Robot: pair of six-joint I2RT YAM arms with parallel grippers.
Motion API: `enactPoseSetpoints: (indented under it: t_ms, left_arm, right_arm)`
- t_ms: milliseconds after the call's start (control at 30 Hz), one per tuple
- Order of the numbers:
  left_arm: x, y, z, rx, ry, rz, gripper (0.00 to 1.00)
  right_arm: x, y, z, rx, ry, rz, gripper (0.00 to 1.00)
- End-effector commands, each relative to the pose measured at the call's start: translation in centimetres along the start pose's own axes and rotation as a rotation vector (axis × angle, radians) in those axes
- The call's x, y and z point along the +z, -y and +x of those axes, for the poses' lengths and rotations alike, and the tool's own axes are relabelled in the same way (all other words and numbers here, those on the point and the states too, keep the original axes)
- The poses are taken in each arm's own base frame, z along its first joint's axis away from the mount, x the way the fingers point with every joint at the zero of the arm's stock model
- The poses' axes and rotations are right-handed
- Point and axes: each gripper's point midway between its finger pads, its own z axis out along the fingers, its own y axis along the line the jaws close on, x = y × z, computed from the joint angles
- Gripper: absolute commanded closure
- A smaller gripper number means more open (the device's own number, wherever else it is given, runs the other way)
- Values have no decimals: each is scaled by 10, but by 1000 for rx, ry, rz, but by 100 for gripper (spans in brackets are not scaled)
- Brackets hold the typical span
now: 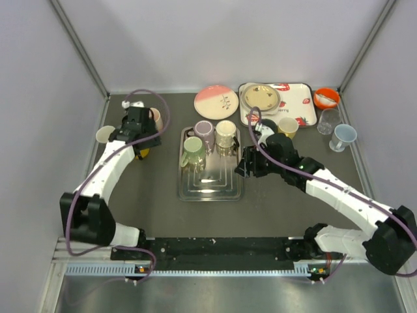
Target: Turn the mug right side up
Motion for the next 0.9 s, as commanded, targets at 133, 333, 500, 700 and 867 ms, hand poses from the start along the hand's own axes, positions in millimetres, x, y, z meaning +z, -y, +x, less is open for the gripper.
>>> enactPoseSetpoints:
  t_ms: [133, 333, 500, 700, 867]
  left_arm:
    - [-89, 124, 21, 130, 177, 605, 32]
    - [-107, 130, 32, 52, 231, 722, 34]
    - [-116, 119, 41, 50, 228, 715, 36]
    - [-125, 105, 46, 72, 257, 707, 37]
    - [-129, 99, 49, 71, 277, 707, 38]
  right_arm:
    - [17, 26, -25, -6, 70, 163, 37]
    - [43, 51, -54, -217, 64, 285, 40]
    - [74, 69, -89, -382, 4, 354, 43]
    - [109, 93, -87, -467, -133, 398, 43]
    - [118, 100, -97, -478, -157, 416, 43]
